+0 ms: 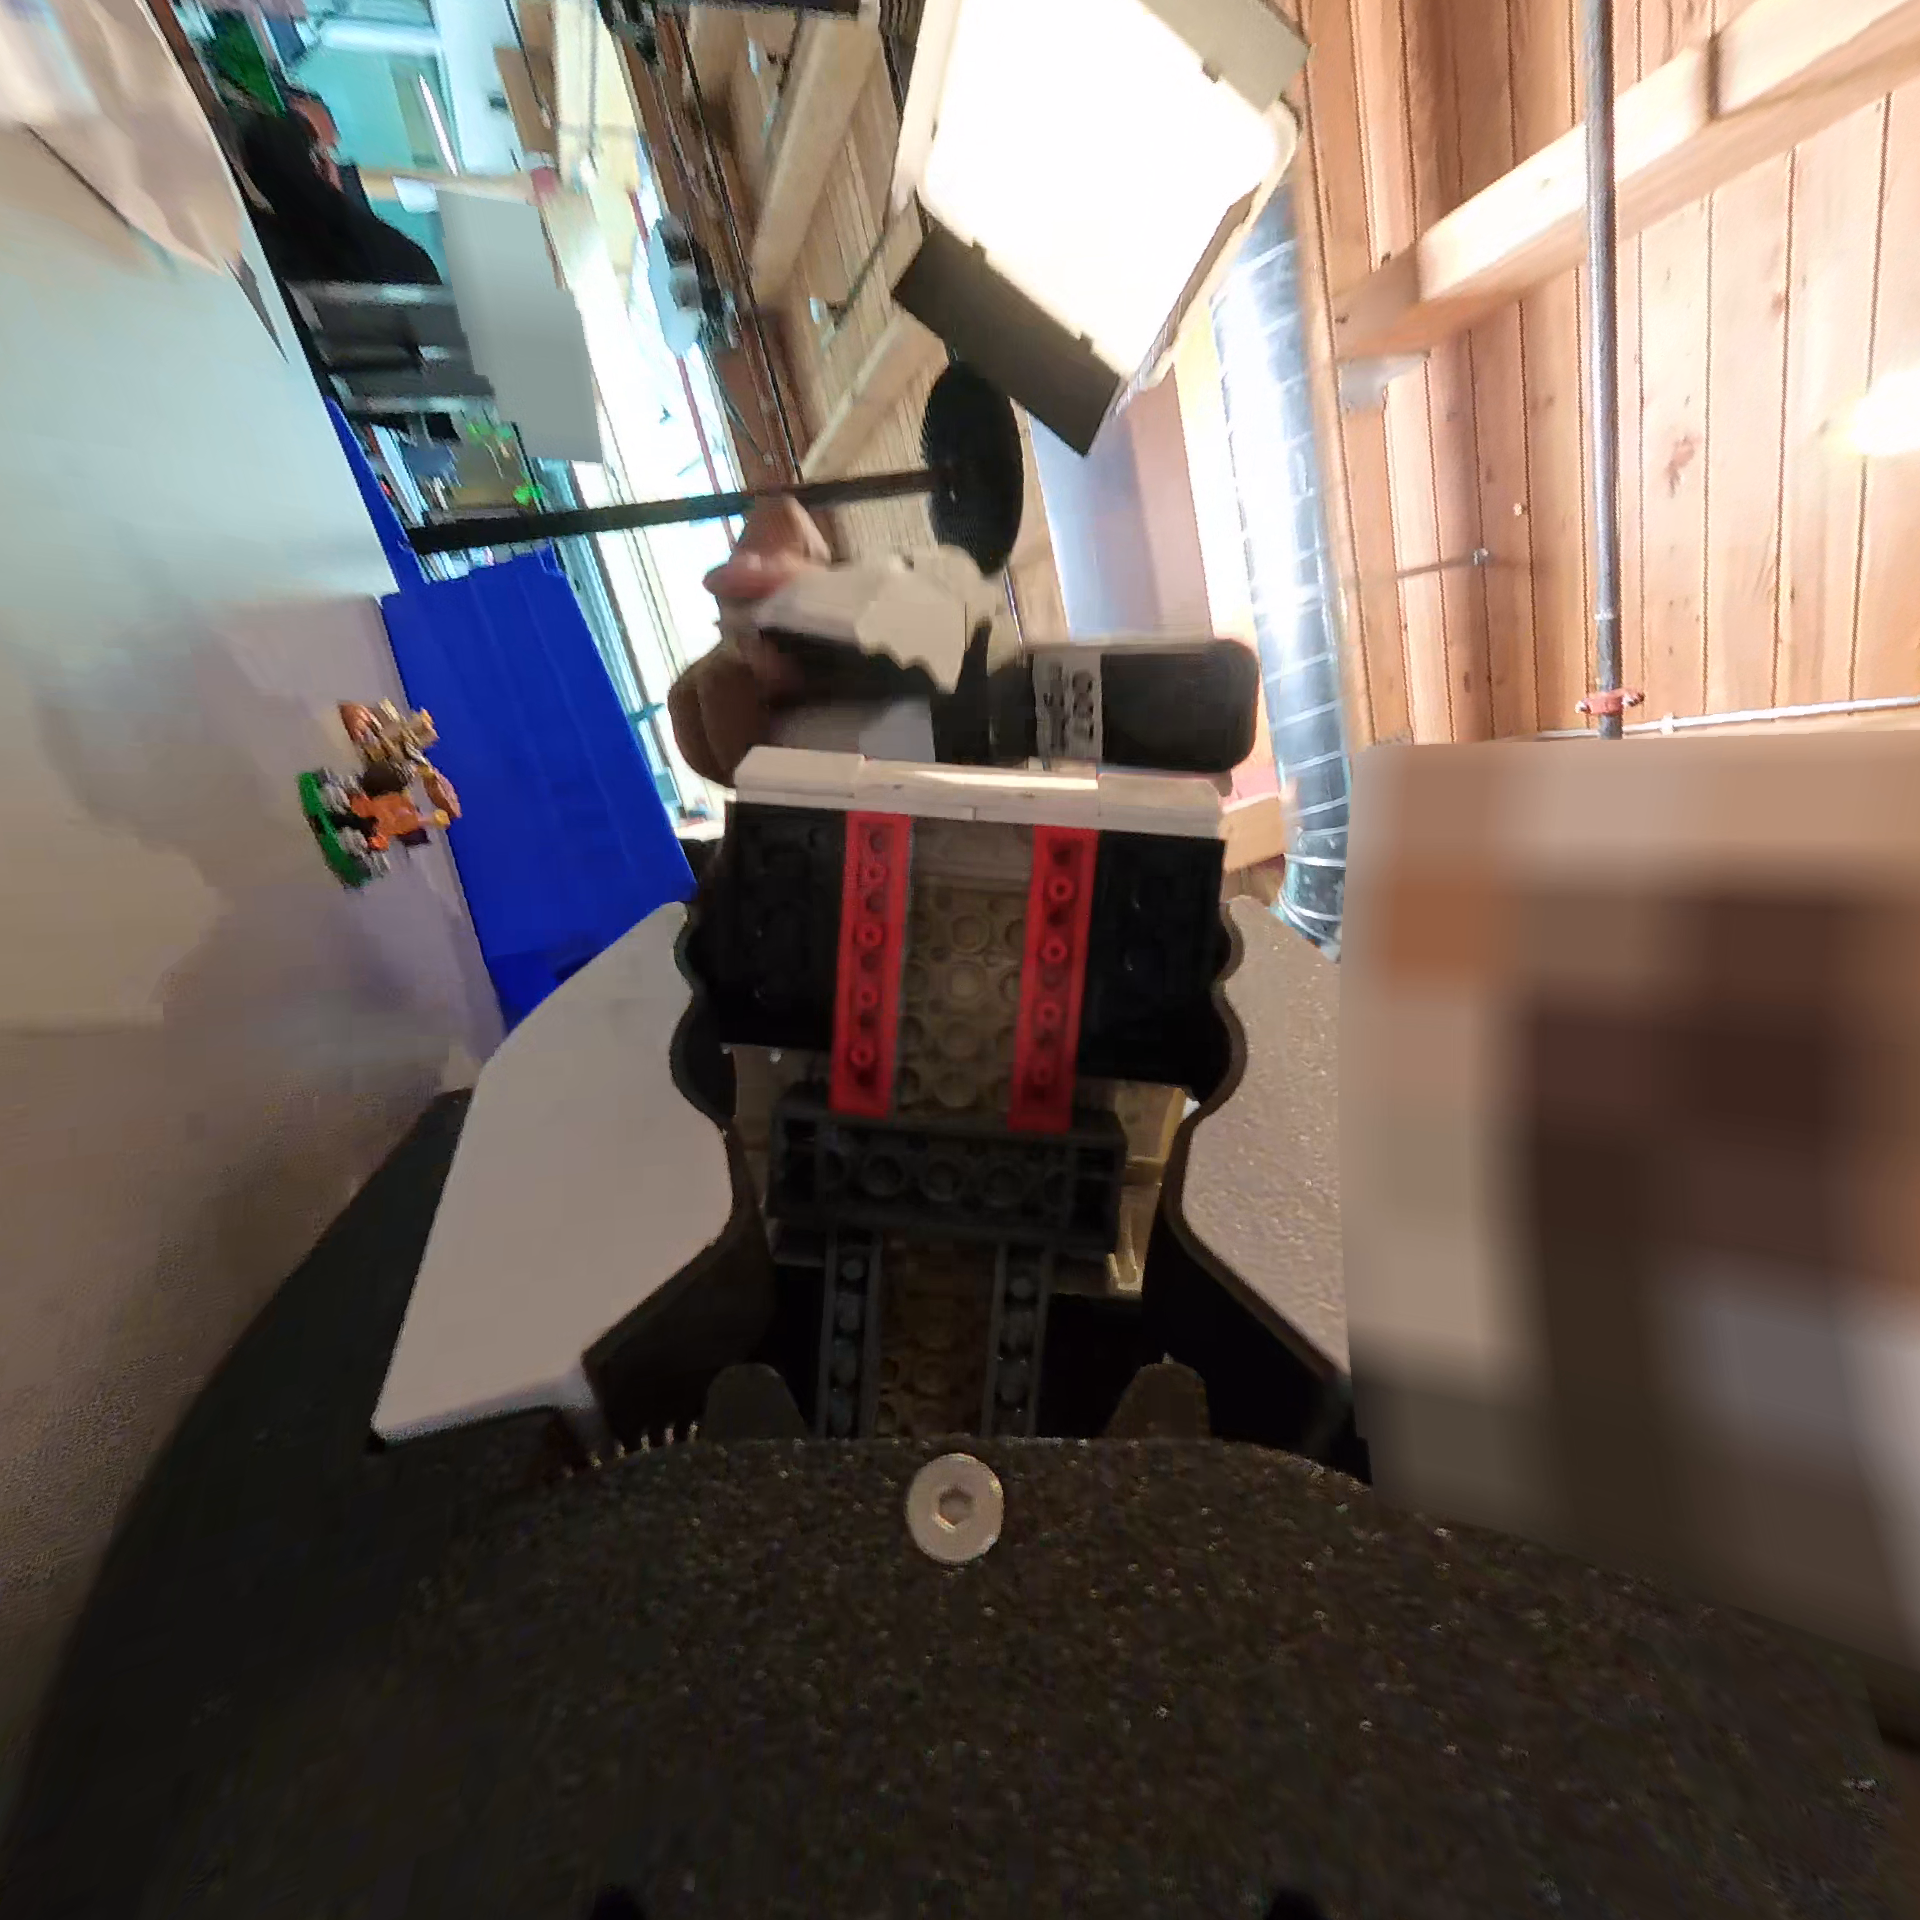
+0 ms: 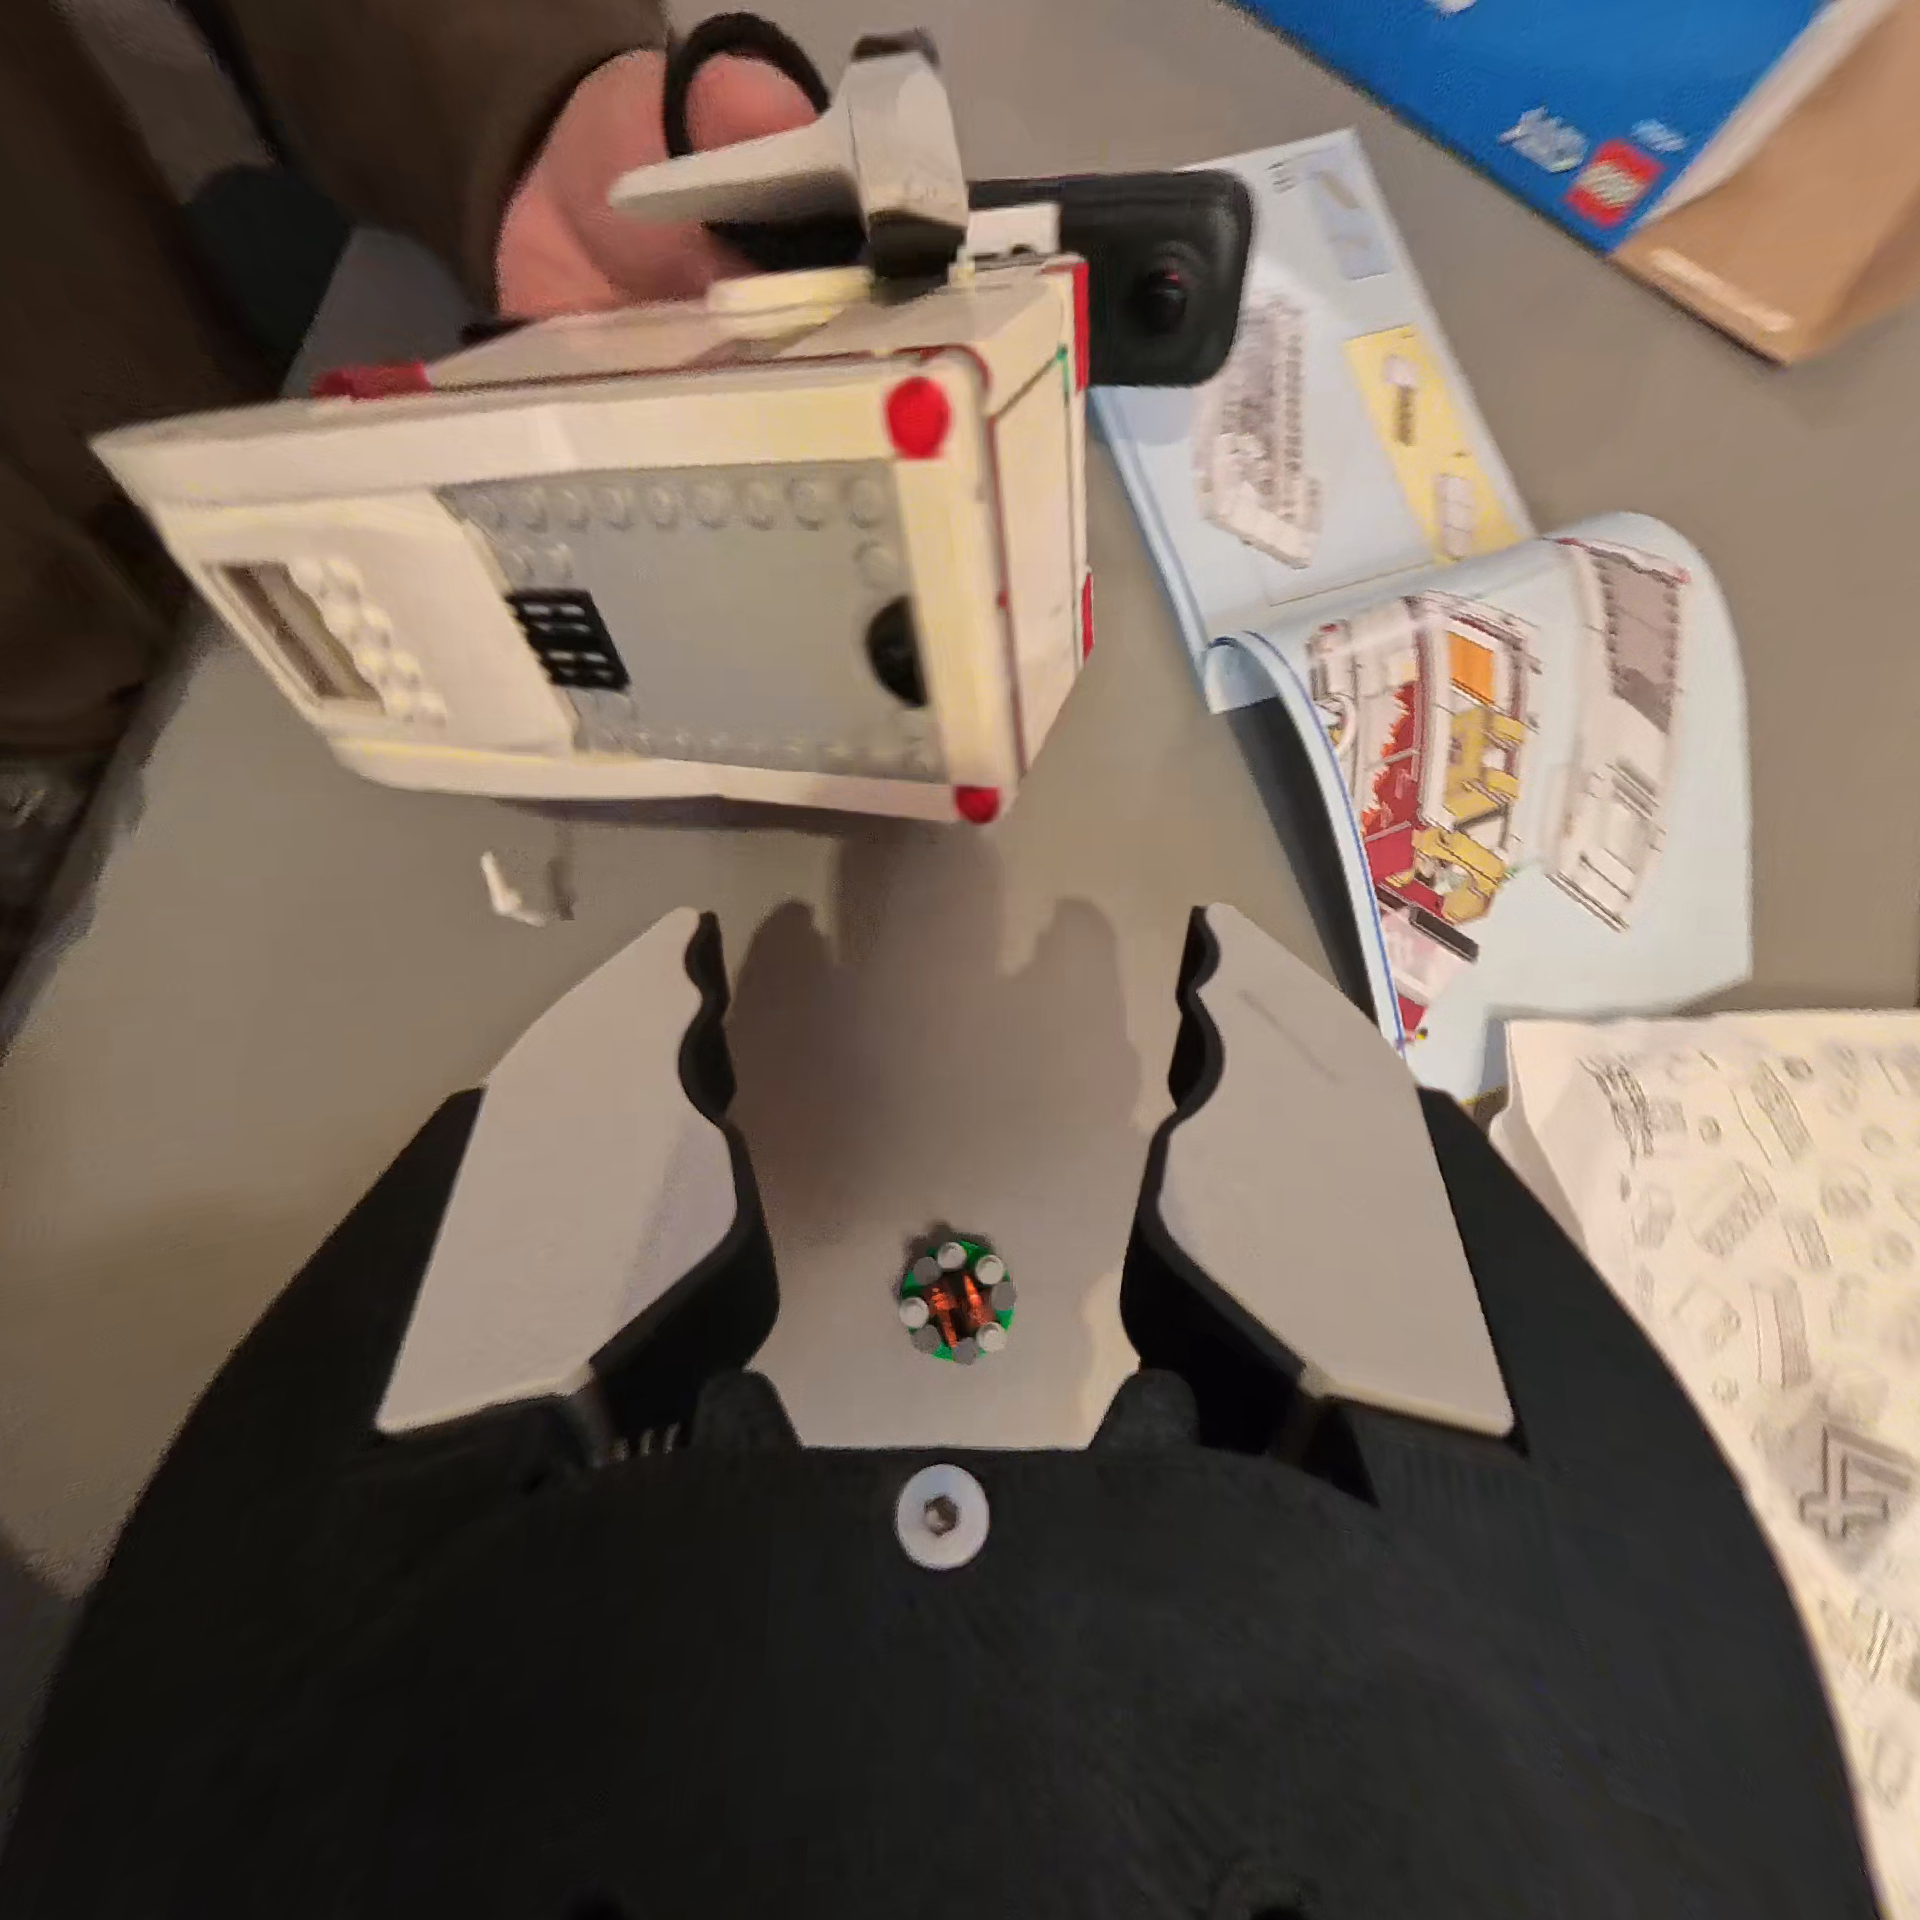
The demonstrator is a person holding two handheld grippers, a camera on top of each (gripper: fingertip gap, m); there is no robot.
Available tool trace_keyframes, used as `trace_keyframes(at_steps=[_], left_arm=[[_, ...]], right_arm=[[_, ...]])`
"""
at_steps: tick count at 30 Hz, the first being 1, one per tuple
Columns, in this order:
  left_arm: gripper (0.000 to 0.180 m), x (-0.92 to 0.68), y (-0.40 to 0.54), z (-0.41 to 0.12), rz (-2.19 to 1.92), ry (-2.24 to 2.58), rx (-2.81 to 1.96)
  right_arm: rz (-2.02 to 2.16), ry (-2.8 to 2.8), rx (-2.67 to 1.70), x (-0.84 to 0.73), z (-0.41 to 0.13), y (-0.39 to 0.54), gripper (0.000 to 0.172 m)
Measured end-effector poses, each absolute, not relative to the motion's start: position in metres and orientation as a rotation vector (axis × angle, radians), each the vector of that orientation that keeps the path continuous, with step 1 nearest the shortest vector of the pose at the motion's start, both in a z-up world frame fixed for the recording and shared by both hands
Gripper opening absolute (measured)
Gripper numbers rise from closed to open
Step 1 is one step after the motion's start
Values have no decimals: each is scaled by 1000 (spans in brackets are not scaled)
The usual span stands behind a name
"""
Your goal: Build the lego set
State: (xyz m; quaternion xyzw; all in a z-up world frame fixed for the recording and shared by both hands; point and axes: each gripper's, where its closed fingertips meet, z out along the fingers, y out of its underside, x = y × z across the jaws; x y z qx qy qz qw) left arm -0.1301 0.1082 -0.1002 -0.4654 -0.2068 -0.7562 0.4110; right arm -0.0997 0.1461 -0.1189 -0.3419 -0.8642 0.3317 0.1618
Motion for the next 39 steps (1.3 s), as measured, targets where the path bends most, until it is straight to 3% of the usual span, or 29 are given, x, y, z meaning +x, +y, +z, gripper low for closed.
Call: trace_keyframes(at_steps=[9, 13, 30, 39], left_arm=[[89, -164, 130, -115, -1641, -846, -1091], [89, -173, 136, -117, -1579, -968, -990], [89, -168, 135, -119, -1476, -1116, -758], [89, -171, 130, -120, -1411, -1131, -718]], right_arm=[[1121, -1964, -1018, -61, -129, 96, 85], [985, -1828, -975, -60, -132, 91, 89], [775, -1865, -849, -67, -128, 83, 118], [649, -1920, -795, -69, -135, 88, 116]])
